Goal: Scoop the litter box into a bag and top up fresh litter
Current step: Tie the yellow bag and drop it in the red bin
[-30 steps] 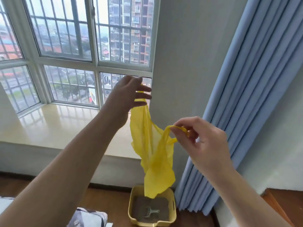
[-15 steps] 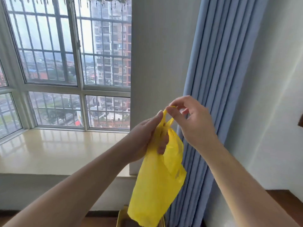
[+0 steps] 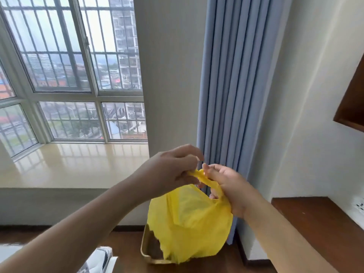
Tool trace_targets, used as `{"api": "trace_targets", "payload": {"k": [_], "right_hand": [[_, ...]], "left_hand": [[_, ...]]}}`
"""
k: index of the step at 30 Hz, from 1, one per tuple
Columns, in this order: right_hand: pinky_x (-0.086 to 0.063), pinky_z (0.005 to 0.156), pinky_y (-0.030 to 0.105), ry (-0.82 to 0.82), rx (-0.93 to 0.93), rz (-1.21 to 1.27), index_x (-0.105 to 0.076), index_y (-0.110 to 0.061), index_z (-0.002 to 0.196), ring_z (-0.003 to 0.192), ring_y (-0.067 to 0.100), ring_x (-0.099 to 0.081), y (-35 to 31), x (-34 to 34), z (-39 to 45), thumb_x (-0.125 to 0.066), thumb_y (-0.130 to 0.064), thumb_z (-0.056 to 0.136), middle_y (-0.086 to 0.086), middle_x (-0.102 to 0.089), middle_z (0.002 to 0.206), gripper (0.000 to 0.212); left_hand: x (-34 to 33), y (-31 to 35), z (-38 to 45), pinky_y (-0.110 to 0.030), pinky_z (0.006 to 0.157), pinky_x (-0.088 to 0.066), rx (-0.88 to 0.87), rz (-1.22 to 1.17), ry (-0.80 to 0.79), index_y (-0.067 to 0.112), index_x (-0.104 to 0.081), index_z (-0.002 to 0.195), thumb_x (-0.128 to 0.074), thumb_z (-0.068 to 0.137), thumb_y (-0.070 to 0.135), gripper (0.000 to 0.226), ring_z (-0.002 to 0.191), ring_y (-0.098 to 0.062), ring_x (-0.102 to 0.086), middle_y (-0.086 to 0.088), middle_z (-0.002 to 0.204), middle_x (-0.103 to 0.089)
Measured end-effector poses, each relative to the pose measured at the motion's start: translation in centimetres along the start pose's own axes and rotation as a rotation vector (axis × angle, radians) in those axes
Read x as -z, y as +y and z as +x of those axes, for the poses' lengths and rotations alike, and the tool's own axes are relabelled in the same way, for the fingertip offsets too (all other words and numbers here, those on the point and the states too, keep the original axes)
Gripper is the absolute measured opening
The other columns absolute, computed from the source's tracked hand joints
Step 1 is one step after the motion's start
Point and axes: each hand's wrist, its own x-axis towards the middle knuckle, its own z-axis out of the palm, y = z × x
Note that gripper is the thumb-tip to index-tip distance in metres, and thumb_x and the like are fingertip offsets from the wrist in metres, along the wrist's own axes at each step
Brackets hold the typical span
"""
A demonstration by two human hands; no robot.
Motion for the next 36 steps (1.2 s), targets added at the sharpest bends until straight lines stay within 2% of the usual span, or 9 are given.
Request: {"api": "trace_targets", "payload": {"k": [4,7,9,11,15,19,28,32,36], "right_hand": [[-0.050,0.052,0.027,-0.104,-0.067,-0.101,-0.071,-0.011,0.095,0.054,0.012,-0.060,1.7,0.8,-0.7,-0.067,-0.033,0.085,0.005,-0.070,0.077,0.025],[-0.053,0.068,0.029,0.240,0.258,-0.325,-0.069,-0.024,0.090,0.072,0.010,-0.064,2.6,1.1,-1.2,-0.061,-0.038,0.091,-0.002,-0.069,0.077,0.017],[-0.046,0.059,0.019,0.465,0.558,-0.347,-0.064,-0.024,0.083,0.061,0.009,-0.056,2.1,1.2,-3.2,-0.052,-0.033,0.096,-0.001,-0.060,0.067,0.020],[-0.039,0.048,0.018,0.362,0.659,-0.267,-0.065,-0.018,0.077,0.052,0.011,-0.050,1.6,0.2,-5.7,-0.045,-0.033,0.098,0.000,-0.054,0.059,0.033],[-0.039,0.043,0.023,-0.005,0.262,-0.291,-0.071,-0.014,0.093,0.049,0.015,-0.056,2.0,-2.5,-7.4,-0.040,-0.058,0.087,0.003,-0.069,0.072,0.054],[-0.037,0.044,0.023,-0.143,-0.031,0.066,-0.068,-0.009,0.101,0.054,0.014,-0.051,3.2,-4.1,-6.5,-0.046,-0.056,0.090,0.006,-0.068,0.079,0.054],[-0.036,0.043,0.019,-0.188,0.022,0.255,-0.063,-0.014,0.081,0.053,0.009,-0.044,5.7,-4.4,-6.2,-0.067,-0.021,0.085,0.002,-0.054,0.070,0.009],[-0.031,0.044,0.020,-0.108,0.131,0.123,-0.054,-0.018,0.063,0.050,0.012,-0.038,7.2,-3.1,-6.4,-0.061,-0.012,0.090,0.002,-0.044,0.059,0.028],[-0.029,0.048,0.030,0.056,0.222,-0.195,-0.050,-0.012,0.066,0.051,0.018,-0.035,10.4,-1.5,-6.5,-0.061,-0.015,0.089,0.005,-0.041,0.055,0.026]], "left_hand": [[-0.6,2.0,-1.3,-0.017,0.050,-0.043,0.039,0.042,0.075,0.014,-0.058,0.078,-0.067,0.089,0.027,0.019,0.057,-0.006,-0.049,0.006,0.071,-0.060],[-0.1,3.4,-1.5,-0.021,0.050,-0.044,0.381,-0.169,0.174,0.005,-0.056,0.073,-0.066,0.090,0.028,0.031,0.053,-0.012,-0.057,0.001,0.061,-0.061],[0.5,4.0,-1.5,-0.023,0.052,-0.046,0.639,-0.437,0.219,-0.002,-0.051,0.072,-0.066,0.090,0.018,0.031,0.054,-0.012,-0.062,-0.004,0.064,-0.068],[1.0,4.6,-1.4,-0.024,0.053,-0.043,0.815,-0.676,0.262,0.002,-0.047,0.069,-0.063,0.091,0.012,0.029,0.056,-0.015,-0.061,-0.007,0.067,-0.069],[1.4,5.9,-1.8,-0.030,0.057,-0.044,0.915,-0.926,0.267,0.004,-0.056,0.077,-0.059,0.091,0.010,0.015,0.060,-0.020,-0.056,-0.013,0.069,-0.065],[1.4,7.2,-2.7,-0.029,0.058,-0.047,0.953,-1.015,0.257,0.004,-0.055,0.073,-0.056,0.090,0.005,0.016,0.057,-0.019,-0.054,-0.016,0.070,-0.062],[1.1,6.3,-7.0,-0.032,0.062,-0.051,0.949,-0.838,0.300,0.021,-0.050,0.059,-0.060,0.095,0.019,0.038,0.063,-0.024,-0.061,-0.014,0.068,-0.064],[0.2,4.6,-9.4,-0.033,0.061,-0.053,0.978,-0.665,0.361,0.009,-0.048,0.066,-0.063,0.094,0.019,0.033,0.061,-0.017,-0.062,-0.014,0.068,-0.068],[-1.5,3.2,-12.3,-0.033,0.058,-0.053,1.079,-0.604,0.348,0.010,-0.046,0.065,-0.063,0.094,0.020,0.035,0.059,-0.018,-0.061,-0.008,0.065,-0.068]]}}
